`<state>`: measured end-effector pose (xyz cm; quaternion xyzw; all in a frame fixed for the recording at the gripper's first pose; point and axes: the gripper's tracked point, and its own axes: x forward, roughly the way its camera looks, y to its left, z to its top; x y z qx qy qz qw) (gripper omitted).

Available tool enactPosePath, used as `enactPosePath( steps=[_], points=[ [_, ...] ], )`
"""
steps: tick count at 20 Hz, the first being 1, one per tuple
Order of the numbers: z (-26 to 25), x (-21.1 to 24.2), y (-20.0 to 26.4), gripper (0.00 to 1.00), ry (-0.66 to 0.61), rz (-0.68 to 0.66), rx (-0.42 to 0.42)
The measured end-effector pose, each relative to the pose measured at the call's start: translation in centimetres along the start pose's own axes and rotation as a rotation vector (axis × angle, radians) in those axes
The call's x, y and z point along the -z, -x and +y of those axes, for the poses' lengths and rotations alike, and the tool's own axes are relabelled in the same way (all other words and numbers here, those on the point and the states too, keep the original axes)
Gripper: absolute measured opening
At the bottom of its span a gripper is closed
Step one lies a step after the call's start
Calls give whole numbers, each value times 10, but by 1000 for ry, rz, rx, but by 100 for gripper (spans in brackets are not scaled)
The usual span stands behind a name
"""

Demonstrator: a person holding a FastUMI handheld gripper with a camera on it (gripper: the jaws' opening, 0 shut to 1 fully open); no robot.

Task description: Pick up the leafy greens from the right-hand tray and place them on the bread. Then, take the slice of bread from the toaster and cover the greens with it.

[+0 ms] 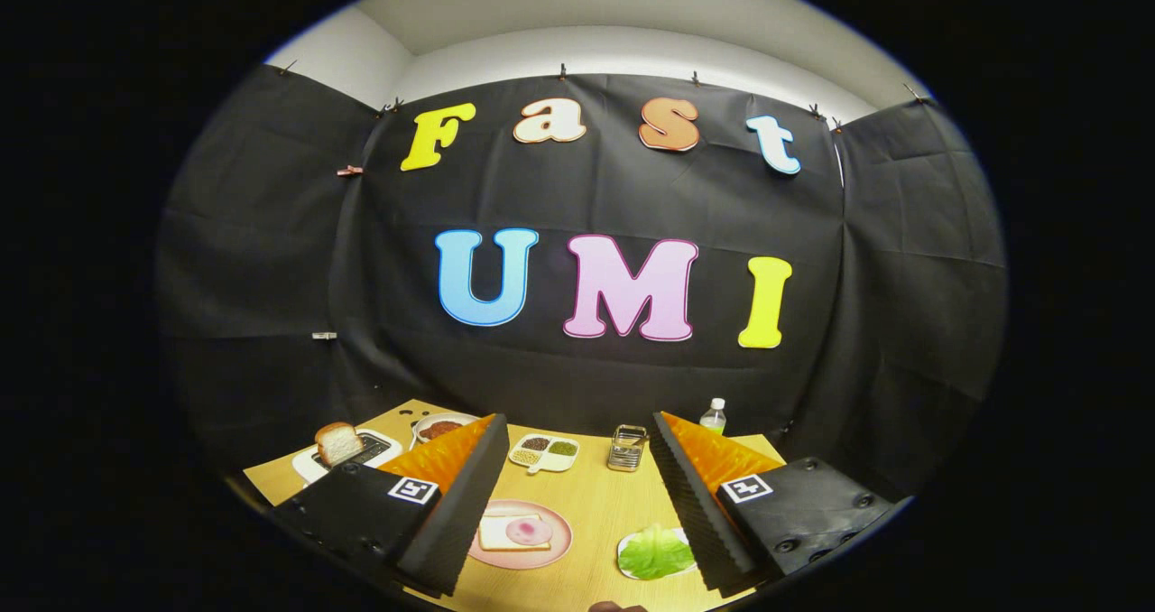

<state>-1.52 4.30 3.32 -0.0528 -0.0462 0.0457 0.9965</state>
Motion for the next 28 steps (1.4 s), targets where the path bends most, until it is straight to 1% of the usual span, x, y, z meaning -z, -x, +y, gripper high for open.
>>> enactPosePath(
  steps=[8, 14, 17, 22, 25, 28],
  points=[
    [-19, 29, -3, 98, -18, 61, 29],
    [-44, 70, -18, 98, -27, 143, 59],
    [-57, 104, -30, 98, -14, 210, 62],
    [-75, 167, -48, 98, 0, 352, 38],
    [-89, 214, -58, 98, -2, 460, 30],
    [-99, 259, -65, 98, -32, 581, 15]
  ],
)
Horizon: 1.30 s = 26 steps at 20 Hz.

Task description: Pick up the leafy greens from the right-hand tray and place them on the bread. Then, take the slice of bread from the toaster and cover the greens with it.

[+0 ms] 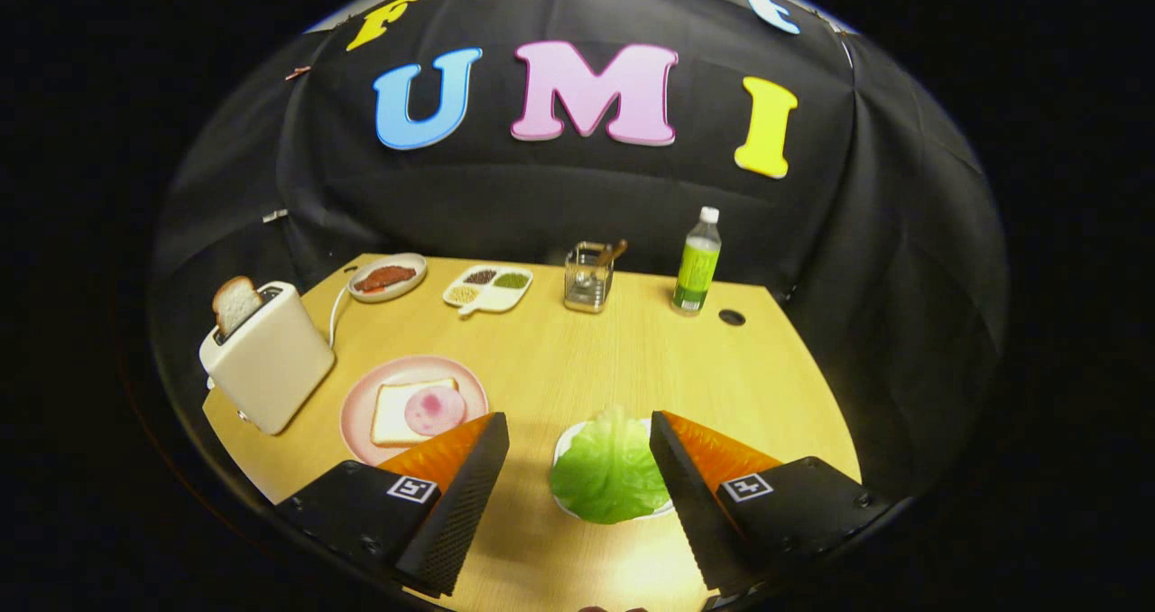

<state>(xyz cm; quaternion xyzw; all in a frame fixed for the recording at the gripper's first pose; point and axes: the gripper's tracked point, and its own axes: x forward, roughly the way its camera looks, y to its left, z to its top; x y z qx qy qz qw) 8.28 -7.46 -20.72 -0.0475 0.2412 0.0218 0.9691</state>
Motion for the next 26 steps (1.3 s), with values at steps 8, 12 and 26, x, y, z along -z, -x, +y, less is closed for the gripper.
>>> enactPosePath(
  steps=[8, 12, 26],
  points=[
    [-31, 62, -71, 98, -34, 214, -11],
    [-40, 88, -88, 98, -50, 302, -4],
    [-41, 100, -100, 53, -23, 340, -14]
  ],
)
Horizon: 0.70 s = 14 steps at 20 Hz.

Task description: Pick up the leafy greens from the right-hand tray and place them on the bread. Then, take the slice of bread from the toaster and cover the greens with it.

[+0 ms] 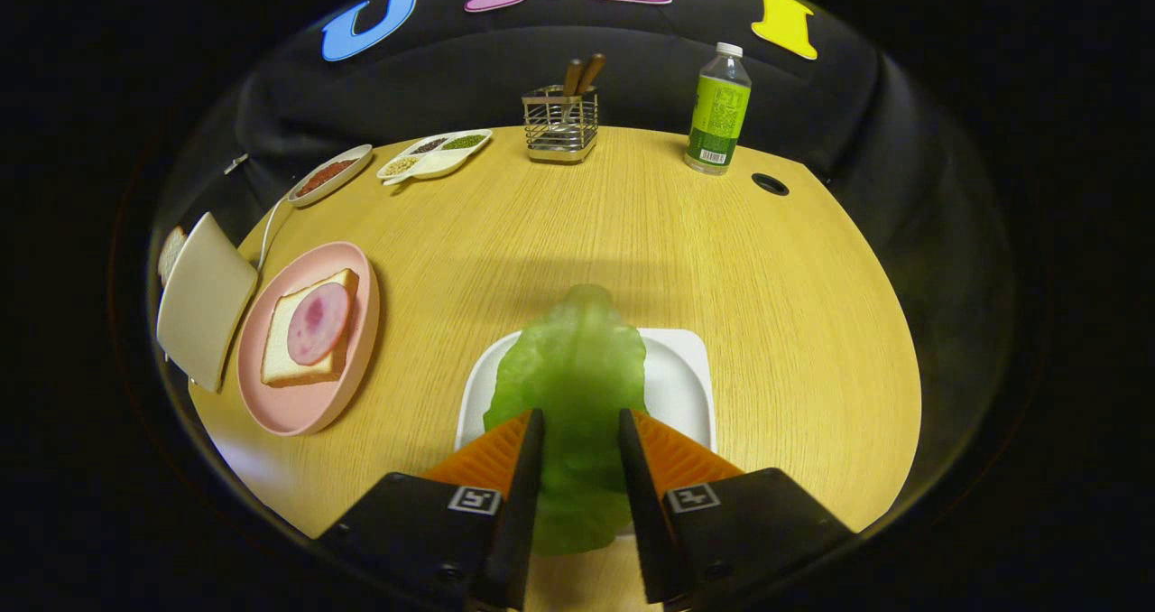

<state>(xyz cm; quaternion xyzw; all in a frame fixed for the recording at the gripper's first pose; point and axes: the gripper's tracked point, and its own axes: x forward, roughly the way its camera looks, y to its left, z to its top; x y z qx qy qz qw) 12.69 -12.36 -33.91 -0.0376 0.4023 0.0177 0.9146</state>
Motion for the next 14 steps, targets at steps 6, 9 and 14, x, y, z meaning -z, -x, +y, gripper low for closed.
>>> enactPosePath(
  steps=[6, 9, 14],
  points=[
    [-1, -3, -1, 14, 4, 19, 6],
    [3, -1, 0, 8, 3, 27, -12],
    [4, -22, 23, 6, -18, -1, -10]
  ],
)
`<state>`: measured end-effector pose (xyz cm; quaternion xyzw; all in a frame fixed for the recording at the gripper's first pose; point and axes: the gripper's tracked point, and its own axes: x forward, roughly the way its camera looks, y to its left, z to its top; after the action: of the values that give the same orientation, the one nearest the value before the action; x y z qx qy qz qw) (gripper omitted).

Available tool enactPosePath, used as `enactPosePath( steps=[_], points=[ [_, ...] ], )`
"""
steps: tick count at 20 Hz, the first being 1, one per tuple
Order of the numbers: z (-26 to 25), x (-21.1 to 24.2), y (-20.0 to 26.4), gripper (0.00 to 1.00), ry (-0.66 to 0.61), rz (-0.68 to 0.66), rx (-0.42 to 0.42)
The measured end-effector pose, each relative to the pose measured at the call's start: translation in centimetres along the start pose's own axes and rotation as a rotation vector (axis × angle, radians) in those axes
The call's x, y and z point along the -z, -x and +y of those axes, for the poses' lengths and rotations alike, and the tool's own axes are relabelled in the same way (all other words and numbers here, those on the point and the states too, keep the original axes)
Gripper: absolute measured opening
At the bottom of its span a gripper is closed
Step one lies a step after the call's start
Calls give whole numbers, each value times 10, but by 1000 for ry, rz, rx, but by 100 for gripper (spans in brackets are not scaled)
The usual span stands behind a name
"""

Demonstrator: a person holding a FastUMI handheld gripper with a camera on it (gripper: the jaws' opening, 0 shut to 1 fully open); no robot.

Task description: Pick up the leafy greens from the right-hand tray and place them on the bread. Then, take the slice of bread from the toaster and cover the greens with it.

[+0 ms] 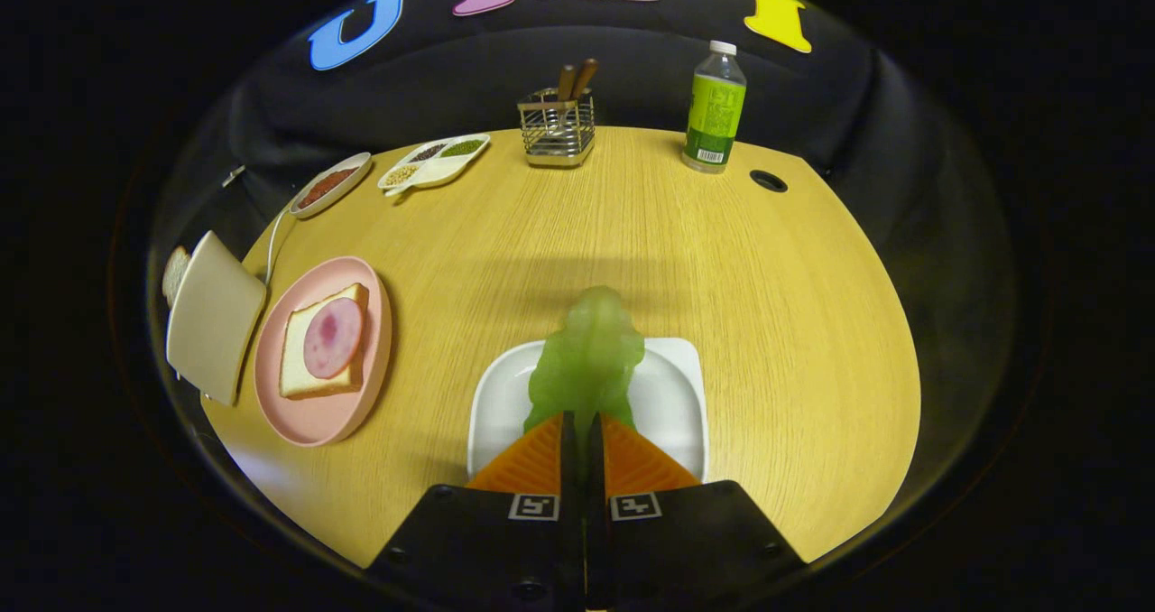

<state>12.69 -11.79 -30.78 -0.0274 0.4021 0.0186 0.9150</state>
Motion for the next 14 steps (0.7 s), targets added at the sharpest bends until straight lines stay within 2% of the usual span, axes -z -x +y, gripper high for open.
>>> enactPosePath(
  steps=[5, 9, 14],
  points=[
    [25, -41, 42, 6, -13, -87, -9],
    [67, -65, 71, 6, 40, -135, -42],
    [128, -81, 83, 6, 94, -160, -90]
  ],
)
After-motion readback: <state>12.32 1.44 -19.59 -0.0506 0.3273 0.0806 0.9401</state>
